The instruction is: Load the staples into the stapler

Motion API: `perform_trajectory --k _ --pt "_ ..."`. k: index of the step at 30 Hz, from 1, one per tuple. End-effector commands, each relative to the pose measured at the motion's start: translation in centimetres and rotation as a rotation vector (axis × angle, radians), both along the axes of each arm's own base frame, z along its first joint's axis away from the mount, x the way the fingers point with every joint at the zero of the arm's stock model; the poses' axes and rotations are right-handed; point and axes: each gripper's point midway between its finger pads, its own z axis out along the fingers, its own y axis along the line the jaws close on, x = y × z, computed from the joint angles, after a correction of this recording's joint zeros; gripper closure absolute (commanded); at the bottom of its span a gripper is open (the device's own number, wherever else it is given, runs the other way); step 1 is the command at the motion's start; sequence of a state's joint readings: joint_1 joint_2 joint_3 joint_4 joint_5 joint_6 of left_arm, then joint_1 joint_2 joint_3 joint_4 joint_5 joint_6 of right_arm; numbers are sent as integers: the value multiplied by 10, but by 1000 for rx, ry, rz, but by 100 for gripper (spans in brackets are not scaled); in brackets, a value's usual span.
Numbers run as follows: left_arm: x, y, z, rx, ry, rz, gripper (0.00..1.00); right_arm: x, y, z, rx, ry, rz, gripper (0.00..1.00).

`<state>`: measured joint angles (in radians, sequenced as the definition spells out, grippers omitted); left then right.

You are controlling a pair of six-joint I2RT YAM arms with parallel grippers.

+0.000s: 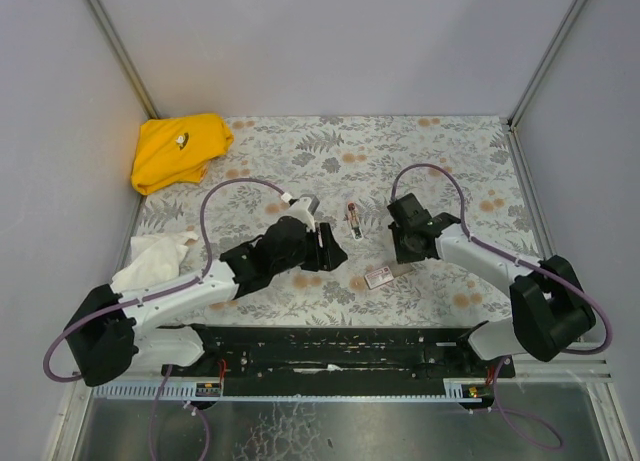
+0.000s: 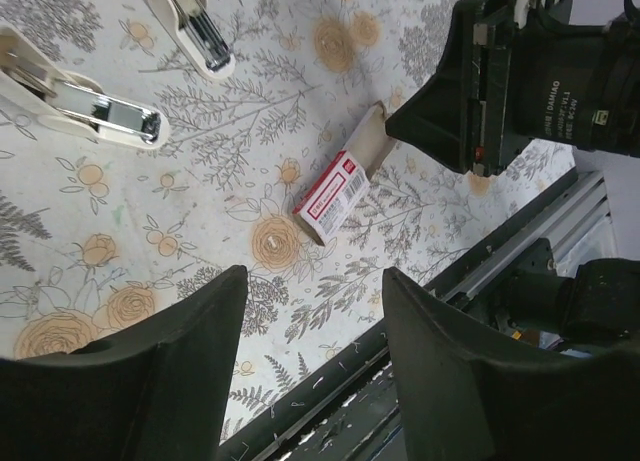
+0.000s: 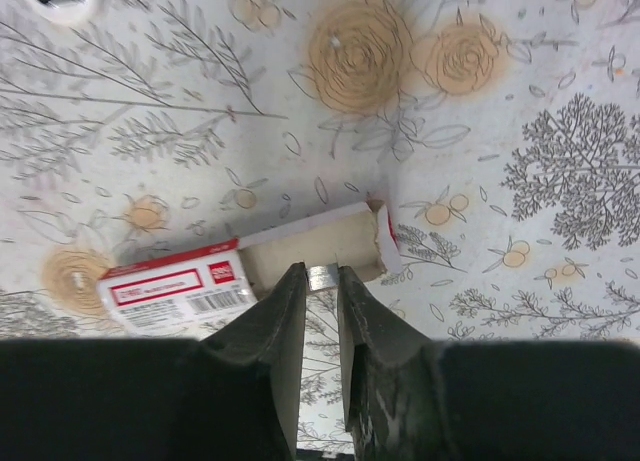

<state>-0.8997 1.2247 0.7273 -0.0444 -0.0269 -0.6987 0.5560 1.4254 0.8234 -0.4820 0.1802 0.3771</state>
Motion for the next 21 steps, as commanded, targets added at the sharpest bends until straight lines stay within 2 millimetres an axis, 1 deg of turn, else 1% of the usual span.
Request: perform_trajectory --k 1,5,8,10,12,13,14,16,18,21 --pt "9 19 10 0 -28 44 45 14 17 28 70 -56 5 77" --pt "17 34 25 -7 -42 65 45 33 27 30 75 -76 -13 77" --pt "25 51 40 14 -64 85 45 53 37 30 81 -99 -34 77" --pt "32 65 52 26 -76 93 45 66 46 26 92 -105 -43 77" --pt "40 80 63 51 -99 100 45 76 53 18 90 -95 -48 76" --pt "45 88 72 59 -113 110 45 79 55 9 77 -74 -49 76" --pt "49 96 76 73 -122 115 45 83 57 6 72 -65 -50 76" --pt "56 110 81 100 -133 126 44 89 62 -1 67 -51 -52 76" --pt "64 123 83 127 -150 146 43 90 63 -8 59 -34 -57 76" --pt "72 136 83 158 -172 171 42 90 63 -16 41 -8 -59 76"
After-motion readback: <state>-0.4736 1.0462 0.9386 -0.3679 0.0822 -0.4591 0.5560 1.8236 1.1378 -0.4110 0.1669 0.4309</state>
